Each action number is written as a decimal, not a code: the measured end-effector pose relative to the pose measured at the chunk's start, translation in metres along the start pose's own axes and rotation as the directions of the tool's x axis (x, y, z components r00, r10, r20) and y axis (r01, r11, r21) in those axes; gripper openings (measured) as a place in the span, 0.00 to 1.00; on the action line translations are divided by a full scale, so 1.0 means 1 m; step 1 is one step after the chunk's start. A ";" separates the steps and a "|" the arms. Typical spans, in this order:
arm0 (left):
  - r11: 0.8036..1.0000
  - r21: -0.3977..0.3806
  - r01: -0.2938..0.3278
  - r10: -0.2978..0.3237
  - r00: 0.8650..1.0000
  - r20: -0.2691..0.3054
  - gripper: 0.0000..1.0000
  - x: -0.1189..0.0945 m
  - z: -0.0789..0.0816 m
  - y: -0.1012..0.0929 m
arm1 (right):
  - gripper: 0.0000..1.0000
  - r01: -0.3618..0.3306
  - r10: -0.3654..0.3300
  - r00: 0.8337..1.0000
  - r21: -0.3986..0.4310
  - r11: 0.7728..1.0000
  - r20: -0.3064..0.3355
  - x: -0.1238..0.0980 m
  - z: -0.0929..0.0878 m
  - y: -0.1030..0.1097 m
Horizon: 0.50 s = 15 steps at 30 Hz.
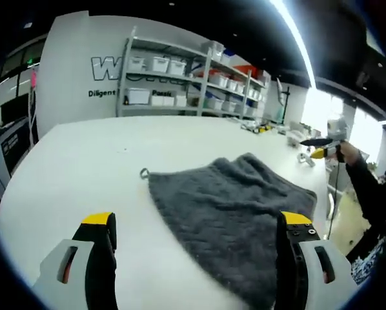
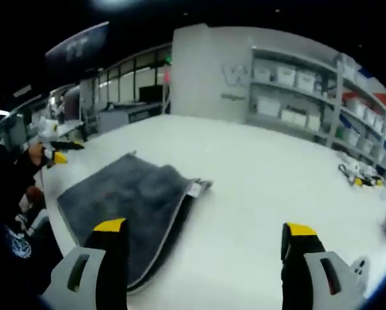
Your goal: Open the folded towel by lifting each exposed corner and separating the folded layers until the towel lies flat within the target outline without major curled edges
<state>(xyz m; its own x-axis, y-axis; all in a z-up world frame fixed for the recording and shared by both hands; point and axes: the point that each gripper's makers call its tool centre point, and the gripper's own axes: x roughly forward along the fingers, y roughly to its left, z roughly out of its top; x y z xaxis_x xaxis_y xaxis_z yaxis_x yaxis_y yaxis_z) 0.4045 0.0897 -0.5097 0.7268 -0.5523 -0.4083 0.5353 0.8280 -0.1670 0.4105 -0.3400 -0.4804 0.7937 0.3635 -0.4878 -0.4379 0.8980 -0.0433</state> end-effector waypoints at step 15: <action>0.997 -0.072 -0.023 0.019 0.998 -0.064 1.00 0.017 0.025 0.048 | 0.96 -0.007 0.007 0.999 0.001 1.000 -0.048 0.024 0.023 -0.028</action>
<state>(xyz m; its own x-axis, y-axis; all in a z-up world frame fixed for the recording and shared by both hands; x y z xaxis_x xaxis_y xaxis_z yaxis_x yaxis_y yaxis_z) 0.4532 0.1180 -0.5021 0.7078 -0.5294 -0.4677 0.4861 0.8454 -0.2214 0.4516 -0.3506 -0.4712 0.7693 0.3575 -0.5295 -0.4430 0.8957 -0.0389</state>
